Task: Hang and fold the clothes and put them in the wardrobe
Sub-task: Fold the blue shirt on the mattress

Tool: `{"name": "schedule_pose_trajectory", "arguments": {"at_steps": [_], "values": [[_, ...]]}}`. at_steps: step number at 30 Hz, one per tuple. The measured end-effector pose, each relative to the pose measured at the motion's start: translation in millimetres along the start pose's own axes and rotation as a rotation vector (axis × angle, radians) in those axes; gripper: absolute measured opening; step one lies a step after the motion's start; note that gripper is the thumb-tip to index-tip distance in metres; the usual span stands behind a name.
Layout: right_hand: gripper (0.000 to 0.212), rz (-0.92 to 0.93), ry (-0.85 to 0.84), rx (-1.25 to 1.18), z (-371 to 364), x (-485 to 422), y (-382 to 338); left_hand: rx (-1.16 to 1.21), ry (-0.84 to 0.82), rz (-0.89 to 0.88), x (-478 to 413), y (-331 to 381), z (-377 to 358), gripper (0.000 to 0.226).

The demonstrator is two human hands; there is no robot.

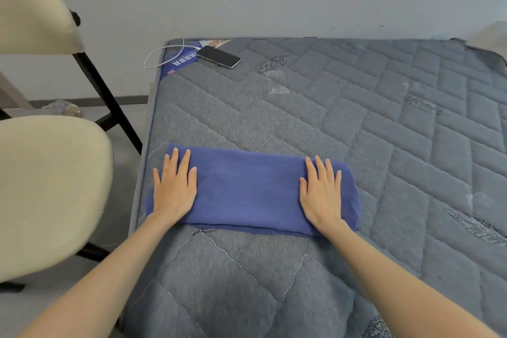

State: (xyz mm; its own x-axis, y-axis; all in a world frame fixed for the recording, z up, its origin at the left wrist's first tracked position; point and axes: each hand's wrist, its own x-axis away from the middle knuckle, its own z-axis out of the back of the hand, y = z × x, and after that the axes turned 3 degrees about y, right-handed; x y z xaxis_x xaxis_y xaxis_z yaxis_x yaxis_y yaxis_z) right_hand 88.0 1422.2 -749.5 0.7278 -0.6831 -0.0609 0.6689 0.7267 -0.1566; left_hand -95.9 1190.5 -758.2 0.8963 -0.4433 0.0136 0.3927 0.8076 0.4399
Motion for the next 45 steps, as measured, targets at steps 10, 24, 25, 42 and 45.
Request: {"name": "schedule_pose_trajectory", "arguments": {"at_steps": [10,24,25,42,45], "values": [[0.044,0.442,-0.305,-0.299,13.3,-43.1,-137.2,0.307,-0.006,0.367,39.5,-31.5,27.0,0.064],[0.033,0.276,-0.462,-0.084,-24.7,-101.6,-206.4,0.640,-0.091,0.487,25.0,-48.7,19.3,0.024],[0.036,0.286,-0.448,-0.106,-26.6,-103.5,-209.5,0.646,-0.068,0.497,23.2,-51.7,21.4,0.021],[0.043,0.220,-0.480,-0.204,-10.9,-105.0,-147.7,-0.242,0.006,-0.287,75.1,-8.8,-2.4,0.102],[0.043,0.217,-0.517,-0.220,-8.2,-101.5,-143.9,-0.265,-0.025,-0.265,77.9,0.0,-12.6,0.094]]}}
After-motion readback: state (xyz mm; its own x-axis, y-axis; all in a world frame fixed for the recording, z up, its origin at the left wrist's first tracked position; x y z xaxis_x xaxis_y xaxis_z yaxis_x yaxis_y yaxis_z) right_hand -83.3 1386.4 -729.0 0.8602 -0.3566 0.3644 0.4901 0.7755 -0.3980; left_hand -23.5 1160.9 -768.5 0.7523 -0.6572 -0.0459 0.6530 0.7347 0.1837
